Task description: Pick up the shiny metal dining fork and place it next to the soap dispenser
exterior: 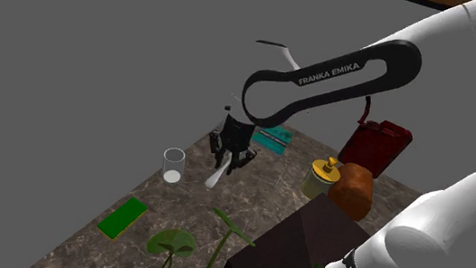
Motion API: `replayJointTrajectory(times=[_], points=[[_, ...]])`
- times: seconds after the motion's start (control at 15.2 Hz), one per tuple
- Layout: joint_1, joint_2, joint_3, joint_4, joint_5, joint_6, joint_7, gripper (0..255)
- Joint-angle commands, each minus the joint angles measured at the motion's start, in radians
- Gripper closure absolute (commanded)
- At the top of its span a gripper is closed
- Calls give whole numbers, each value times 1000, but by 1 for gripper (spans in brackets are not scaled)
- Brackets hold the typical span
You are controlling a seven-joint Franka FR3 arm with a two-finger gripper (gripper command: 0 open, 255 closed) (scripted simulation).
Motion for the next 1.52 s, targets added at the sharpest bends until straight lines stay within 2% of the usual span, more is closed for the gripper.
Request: replayJointTrajectory(times=[0.0, 0.33, 0.73, 1.45], points=[[-18, -31, -35, -29, 8, -11, -61, 255], [-72, -80, -125, -79, -2, -34, -199, 255], [-151, -99, -233, -101, -46, -59, -353, 255], [-304, -24, -417, -25, -152, -97, -610, 255]])
